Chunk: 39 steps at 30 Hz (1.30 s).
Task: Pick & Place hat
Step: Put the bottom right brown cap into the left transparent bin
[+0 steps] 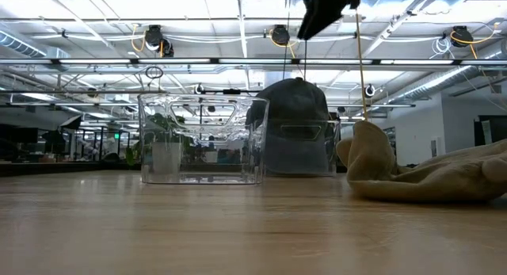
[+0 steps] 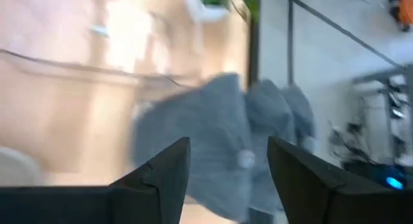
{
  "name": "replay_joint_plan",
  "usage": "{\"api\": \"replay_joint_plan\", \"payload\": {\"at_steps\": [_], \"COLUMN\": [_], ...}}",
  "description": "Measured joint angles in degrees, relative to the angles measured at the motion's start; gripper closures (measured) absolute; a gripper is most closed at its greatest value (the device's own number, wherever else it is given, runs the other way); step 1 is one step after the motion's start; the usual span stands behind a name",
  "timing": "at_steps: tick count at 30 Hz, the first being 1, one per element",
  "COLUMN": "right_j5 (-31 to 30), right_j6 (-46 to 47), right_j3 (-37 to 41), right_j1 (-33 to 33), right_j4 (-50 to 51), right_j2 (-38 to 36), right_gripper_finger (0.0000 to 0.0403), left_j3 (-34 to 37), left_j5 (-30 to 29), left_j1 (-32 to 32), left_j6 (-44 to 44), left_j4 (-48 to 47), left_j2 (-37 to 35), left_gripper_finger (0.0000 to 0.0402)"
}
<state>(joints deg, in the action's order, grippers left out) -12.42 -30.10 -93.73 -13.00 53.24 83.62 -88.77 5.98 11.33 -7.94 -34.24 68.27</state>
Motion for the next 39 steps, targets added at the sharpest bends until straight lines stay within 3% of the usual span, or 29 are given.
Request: {"api": "replay_joint_plan", "payload": {"at_steps": [5,14,25,35,39], "right_j5": [3.6,-4.3,-3.6,-0.7,3.0], "right_j6": [9.0,23.4,44.1,52.3,55.0], "right_j3": [0.0,0.0,0.0,-0.1,-1.5], "right_j1": [5.0,13.9,24.3,33.8,36.6], "right_j4": [0.0,-0.1,1.1,4.8,7.0], "right_j2": [-3.1,-4.5,-4.5,-4.5,-4.4], "right_gripper_finger": [0.0219,0.0206,0.0183,0.0183,0.0183], "left_j3": [0.0,0.0,0.0,0.0,0.0], "left_j5": [0.0,0.0,0.0,0.5,0.5], "left_j1": [0.0,0.0,0.0,0.0,0.0], "left_j6": [0.1,1.4,-0.3,-7.5,-10.8], "left_j4": [0.0,-0.2,-0.3,-0.3,-0.3], "left_j2": [0.0,0.0,0.0,0.0,0.0], "left_gripper_finger": [0.022,0.022,0.022,0.022,0.022]}}
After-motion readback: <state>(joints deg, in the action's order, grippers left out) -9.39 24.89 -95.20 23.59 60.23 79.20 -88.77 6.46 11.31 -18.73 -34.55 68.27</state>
